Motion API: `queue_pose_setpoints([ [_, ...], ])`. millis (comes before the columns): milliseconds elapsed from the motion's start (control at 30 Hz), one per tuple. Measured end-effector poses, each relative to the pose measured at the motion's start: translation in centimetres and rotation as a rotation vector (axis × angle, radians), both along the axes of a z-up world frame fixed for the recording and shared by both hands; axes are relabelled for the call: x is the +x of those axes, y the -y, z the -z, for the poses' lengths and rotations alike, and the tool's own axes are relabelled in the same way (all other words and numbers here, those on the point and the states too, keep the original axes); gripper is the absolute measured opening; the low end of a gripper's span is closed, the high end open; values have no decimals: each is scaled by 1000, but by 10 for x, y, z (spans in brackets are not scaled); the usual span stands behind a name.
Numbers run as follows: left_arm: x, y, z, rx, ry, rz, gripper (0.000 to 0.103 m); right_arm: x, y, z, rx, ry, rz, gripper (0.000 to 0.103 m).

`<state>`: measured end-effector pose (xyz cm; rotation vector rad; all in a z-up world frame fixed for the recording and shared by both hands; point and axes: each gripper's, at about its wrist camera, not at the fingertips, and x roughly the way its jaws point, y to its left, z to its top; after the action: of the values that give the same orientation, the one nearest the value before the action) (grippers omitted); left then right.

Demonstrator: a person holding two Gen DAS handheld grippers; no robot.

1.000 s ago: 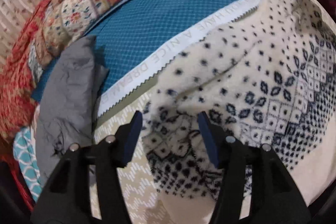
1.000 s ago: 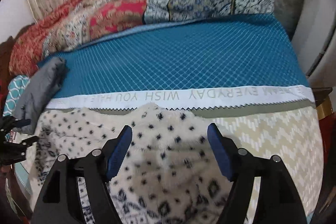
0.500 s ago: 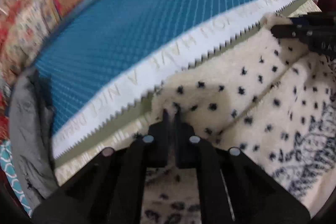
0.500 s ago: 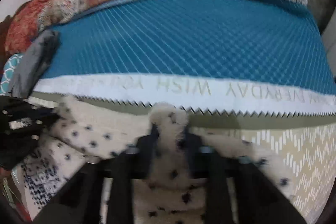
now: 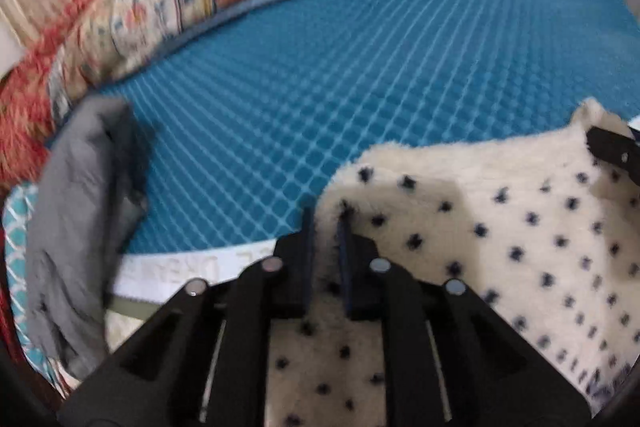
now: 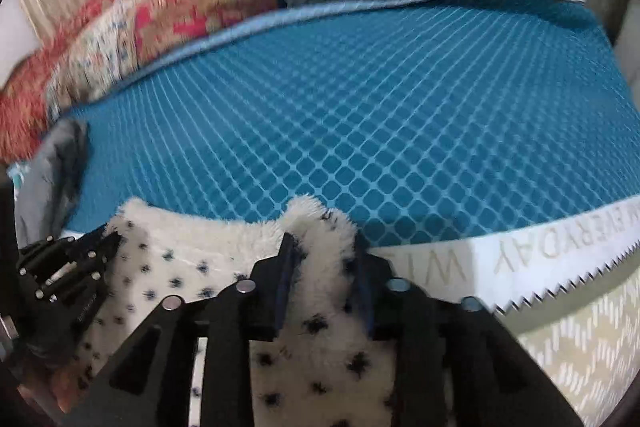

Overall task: Fold large clothes
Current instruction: 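Lay the sweater flat on the bed with both grippers and release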

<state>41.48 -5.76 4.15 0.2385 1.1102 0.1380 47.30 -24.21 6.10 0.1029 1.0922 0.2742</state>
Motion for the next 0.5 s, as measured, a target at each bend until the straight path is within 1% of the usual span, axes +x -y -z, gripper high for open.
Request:
queue_pose_setpoints([
  [33, -4, 1, -10, 3, 24, 3, 11, -4, 5, -9, 21, 11, -13, 27],
  [67, -7, 0, -29, 16, 65, 4, 11, -9, 12, -22, 33, 32, -22, 30],
  [100, -13, 0, -43, 37, 88, -2, 12, -16, 19, -34, 48, 53, -24, 33],
  [133, -17, -2, -55, 54, 97, -13, 22, -23, 25, -44, 66, 69, -26, 42],
  [167, -28, -6, -69, 31, 91, -20, 30, -33, 36, -57, 87, 71, -36, 46],
  [200, -33, -13, -78, -2, 87, -20, 36, -45, 43, -64, 101, 74, -45, 46],
  [267, -57, -25, -97, -58, 121, -29, 36, -79, 63, -82, 108, 100, -52, 47],
  [300, -74, -30, -105, -88, 145, -7, 36, -101, 76, -86, 108, 115, -41, 47],
  [333, -91, -32, -109, -106, 159, 16, 36, -124, 90, -88, 114, 131, -29, 47],
  [367, -118, -36, -111, -127, 176, 50, 38, -154, 106, -90, 116, 145, 1, 47],
  [400, -142, -39, -110, -147, 185, 75, 45, -181, 122, -88, 116, 146, 24, 48],
  [433, -167, -38, -107, -167, 188, 95, 47, -212, 137, -83, 118, 144, 45, 48],
  [500, -222, -36, -91, -214, 171, 138, 47, -250, 156, -68, 84, 130, 95, 48],
])
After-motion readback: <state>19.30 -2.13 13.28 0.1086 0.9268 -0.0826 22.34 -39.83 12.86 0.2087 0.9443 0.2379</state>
